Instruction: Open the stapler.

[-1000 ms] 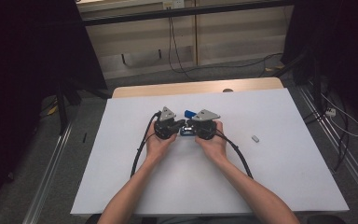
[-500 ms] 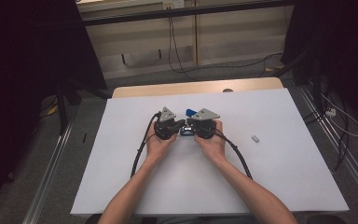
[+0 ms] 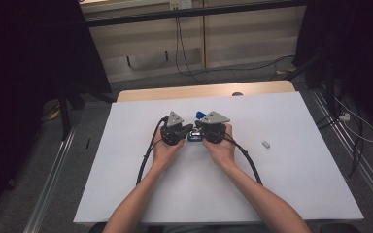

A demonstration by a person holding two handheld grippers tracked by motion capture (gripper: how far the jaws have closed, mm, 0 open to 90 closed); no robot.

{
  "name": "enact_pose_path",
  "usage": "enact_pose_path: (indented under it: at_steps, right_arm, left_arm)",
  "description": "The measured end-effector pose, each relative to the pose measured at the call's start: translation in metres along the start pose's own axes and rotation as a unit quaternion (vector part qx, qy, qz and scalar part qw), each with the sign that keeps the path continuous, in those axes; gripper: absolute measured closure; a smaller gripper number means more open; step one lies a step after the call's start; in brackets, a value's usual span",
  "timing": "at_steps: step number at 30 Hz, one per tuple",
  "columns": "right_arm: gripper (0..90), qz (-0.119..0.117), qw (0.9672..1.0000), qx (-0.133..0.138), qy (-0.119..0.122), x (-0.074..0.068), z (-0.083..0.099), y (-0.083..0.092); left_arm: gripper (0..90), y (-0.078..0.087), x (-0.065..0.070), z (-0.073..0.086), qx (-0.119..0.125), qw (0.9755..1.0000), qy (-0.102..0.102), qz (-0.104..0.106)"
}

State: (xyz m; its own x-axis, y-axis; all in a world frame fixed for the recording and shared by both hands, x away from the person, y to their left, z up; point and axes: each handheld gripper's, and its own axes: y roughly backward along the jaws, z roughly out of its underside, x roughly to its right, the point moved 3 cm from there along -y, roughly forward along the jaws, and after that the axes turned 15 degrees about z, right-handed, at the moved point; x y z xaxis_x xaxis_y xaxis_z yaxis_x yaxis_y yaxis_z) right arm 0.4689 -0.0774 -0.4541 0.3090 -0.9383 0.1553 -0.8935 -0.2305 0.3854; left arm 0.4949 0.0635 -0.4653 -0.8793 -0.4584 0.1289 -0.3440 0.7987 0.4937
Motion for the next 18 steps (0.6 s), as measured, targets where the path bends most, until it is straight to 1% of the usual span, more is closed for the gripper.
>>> enact_pose_path:
  at_steps: [4, 11, 13, 14, 16, 18]
  right_arm:
    - [90.0, 0.001, 1.0000, 0.002, -0.001, 0.0036, -0.0016, 0.0018]
    - [90.0, 0.000, 1.0000, 0.002, -0.009, 0.0042, -0.0017, 0.0024]
    - [90.0, 0.003, 0.9999, 0.003, -0.010, 0.0039, -0.0015, 0.0027]
    - [90.0, 0.012, 0.9998, 0.011, -0.009, 0.0035, -0.0007, 0.0031]
    - [90.0, 0.010, 0.9998, 0.013, -0.012, 0.0037, -0.0004, 0.0027]
    - [90.0, 0.011, 0.9998, 0.010, -0.014, 0.0038, -0.0009, 0.0038]
  left_arm:
    - [90.0, -0.0002, 0.0004, -0.0002, -0.001, 1.0000, 0.000, -0.001]
    - [90.0, -0.0001, 0.0002, 0.0000, 0.000, 1.0000, -0.002, 0.000]
    - [90.0, 0.0000, -0.0001, 0.0002, 0.001, 1.0000, 0.000, 0.000]
    - [90.0, -0.0005, 0.0015, 0.0003, 0.001, 1.0000, -0.001, -0.007]
    - [90.0, -0.0008, 0.0021, 0.0001, 0.000, 0.9999, -0.003, -0.011]
    - [90.0, -0.0004, 0.0007, 0.0005, 0.002, 1.0000, -0.004, -0.004]
